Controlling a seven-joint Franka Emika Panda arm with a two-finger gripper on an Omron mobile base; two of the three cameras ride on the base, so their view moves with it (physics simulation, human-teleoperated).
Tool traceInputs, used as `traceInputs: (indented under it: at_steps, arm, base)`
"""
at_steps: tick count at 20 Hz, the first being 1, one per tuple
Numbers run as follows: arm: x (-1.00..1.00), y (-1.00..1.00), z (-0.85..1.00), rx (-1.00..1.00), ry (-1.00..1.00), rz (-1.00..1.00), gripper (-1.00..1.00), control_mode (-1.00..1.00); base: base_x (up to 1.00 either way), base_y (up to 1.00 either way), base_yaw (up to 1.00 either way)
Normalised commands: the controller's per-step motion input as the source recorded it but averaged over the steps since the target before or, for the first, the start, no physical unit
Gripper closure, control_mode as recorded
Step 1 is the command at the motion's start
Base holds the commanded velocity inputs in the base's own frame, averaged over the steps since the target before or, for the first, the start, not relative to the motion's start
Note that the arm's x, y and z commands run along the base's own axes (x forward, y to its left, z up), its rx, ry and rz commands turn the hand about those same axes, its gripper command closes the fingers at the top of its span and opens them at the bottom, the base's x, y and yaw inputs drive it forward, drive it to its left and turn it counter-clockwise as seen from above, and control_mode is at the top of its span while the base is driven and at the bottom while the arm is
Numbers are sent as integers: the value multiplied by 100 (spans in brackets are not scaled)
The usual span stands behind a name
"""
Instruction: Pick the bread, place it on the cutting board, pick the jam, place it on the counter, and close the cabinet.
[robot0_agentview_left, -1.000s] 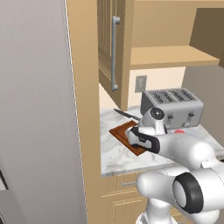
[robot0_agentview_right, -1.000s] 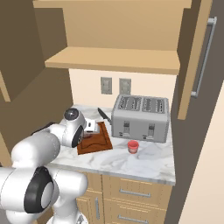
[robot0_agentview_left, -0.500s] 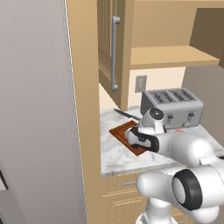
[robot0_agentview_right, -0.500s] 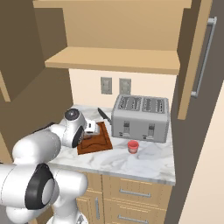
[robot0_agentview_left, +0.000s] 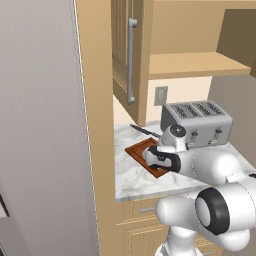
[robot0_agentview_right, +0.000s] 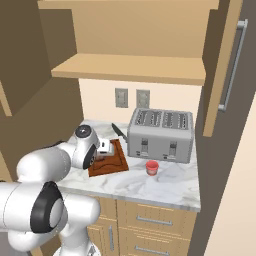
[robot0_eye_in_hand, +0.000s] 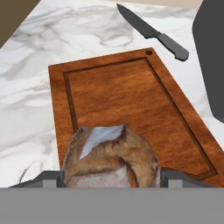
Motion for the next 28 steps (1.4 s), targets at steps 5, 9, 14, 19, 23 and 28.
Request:
traceInputs:
  at_steps: [5, 9, 14, 19, 23, 28]
  arm:
    - [0, 0, -11, 0, 1, 0, 100, -100]
    - [0, 0, -13, 0, 0, 0, 100, -100]
    - [5, 0, -16, 0, 0, 0, 100, -100]
    - [14, 0, -19, 0, 0, 0, 100, -100]
    - [17, 0, -19, 0, 0, 0, 100, -100]
    - [14, 0, -20, 0, 0, 0, 100, -100]
  base:
    - [0, 0, 0]
    - [0, 0, 0]
    - [0, 0, 0]
    - [0, 0, 0]
    - [0, 0, 0]
    - [0, 0, 0]
